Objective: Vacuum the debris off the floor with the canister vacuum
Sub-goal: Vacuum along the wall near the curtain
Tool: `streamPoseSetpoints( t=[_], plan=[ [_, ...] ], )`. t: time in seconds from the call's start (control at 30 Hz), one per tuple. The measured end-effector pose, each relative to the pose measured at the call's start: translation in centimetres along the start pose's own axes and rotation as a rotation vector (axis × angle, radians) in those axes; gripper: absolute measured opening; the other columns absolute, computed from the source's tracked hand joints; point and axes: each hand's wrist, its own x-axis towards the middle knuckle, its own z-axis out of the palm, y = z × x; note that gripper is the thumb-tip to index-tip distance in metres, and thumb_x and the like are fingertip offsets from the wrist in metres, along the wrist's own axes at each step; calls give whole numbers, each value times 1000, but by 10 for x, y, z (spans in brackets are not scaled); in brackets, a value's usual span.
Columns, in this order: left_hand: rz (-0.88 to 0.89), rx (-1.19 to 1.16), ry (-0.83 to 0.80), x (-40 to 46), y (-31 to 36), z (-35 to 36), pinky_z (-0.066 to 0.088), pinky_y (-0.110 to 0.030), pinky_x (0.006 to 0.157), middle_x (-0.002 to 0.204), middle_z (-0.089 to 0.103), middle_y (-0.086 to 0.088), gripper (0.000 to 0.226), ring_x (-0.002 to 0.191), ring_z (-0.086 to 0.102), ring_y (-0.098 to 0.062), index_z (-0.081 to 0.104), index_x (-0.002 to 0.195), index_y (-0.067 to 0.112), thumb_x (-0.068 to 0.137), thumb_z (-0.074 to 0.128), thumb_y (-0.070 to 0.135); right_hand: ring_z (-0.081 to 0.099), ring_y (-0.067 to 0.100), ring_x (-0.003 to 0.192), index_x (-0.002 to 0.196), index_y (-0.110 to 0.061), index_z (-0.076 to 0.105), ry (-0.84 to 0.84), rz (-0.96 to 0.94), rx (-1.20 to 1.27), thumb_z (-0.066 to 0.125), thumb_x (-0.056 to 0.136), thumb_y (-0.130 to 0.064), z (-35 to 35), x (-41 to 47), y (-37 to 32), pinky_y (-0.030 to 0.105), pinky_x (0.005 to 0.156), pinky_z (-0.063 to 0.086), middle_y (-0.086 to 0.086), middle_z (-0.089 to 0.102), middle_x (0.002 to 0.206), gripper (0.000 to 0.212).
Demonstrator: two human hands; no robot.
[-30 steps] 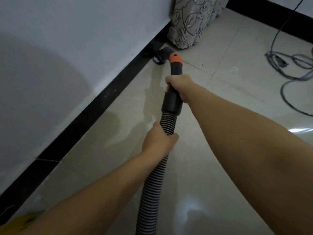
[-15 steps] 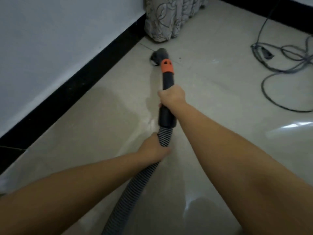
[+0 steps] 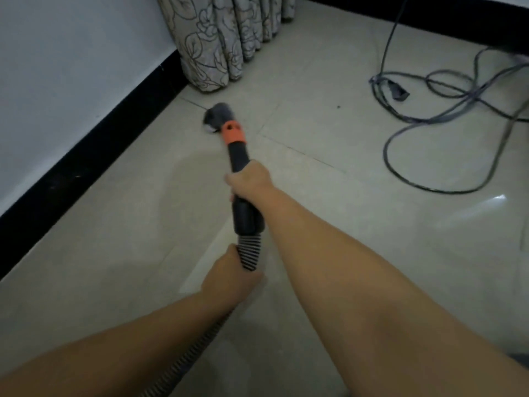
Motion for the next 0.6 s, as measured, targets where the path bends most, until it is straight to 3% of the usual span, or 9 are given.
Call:
streamPoseSetpoints(
  t=[0.03, 0.1, 0.23, 0.3, 0.4, 0.53, 0.6],
  plan=[
    [1, 6, -6, -2, 2, 2, 52, -35, 75, 105, 62, -7, 39, 90, 62, -24, 43, 103, 15, 83, 68, 37, 69, 29, 90, 112, -3, 59, -64, -12, -1, 62, 85, -19, 2, 1, 0, 25, 54, 45, 17, 71, 101, 32],
    [36, 35, -18, 6, 23, 5, 50, -34, 73, 101, 60, -4, 38, 89, 61, -24, 43, 103, 15, 83, 67, 36, 69, 28, 89, 112, -3, 60, -21, -12, 34, 63, 84, -21, -21, 11, 6, 24, 54, 45, 17, 71, 101, 33],
    [207, 147, -43, 60, 83, -2, 45, -31, 70, 97, 58, -5, 32, 86, 59, -26, 44, 103, 16, 81, 64, 29, 61, 31, 111, 122, -2, 57, 471, 151, 314, 62, 87, -24, -105, 42, 31, 31, 82, 47, 16, 64, 120, 42],
    [272, 214, -108, 82, 111, 0, 43, -29, 67, 93, 56, -5, 29, 83, 57, -24, 46, 102, 15, 82, 64, 26, 61, 31, 110, 125, -3, 53, 628, 231, 466, 59, 87, -22, -139, 52, 51, 33, 89, 49, 15, 62, 122, 43],
    [241, 239, -192, 84, 115, 19, 44, -30, 67, 88, 57, -5, 22, 81, 57, -22, 50, 97, 14, 85, 62, 28, 63, 28, 100, 123, -3, 50, 620, 238, 414, 58, 86, -21, -136, 51, 64, 34, 87, 52, 12, 61, 114, 42],
    [143, 18, -116, 44, 56, 42, 44, -29, 72, 99, 62, -5, 36, 94, 63, -25, 55, 111, 12, 84, 66, 32, 64, 34, 103, 119, 0, 53, 420, 117, 125, 63, 85, -20, -87, 25, 53, 33, 78, 49, 18, 63, 114, 41],
    [141, 69, -137, 26, 30, 46, 45, -30, 74, 104, 62, -6, 39, 95, 62, -27, 53, 113, 13, 84, 63, 38, 64, 34, 102, 121, -1, 50, 295, 83, 61, 63, 84, -19, -62, 1, 48, 34, 76, 51, 17, 62, 114, 43]
  ],
)
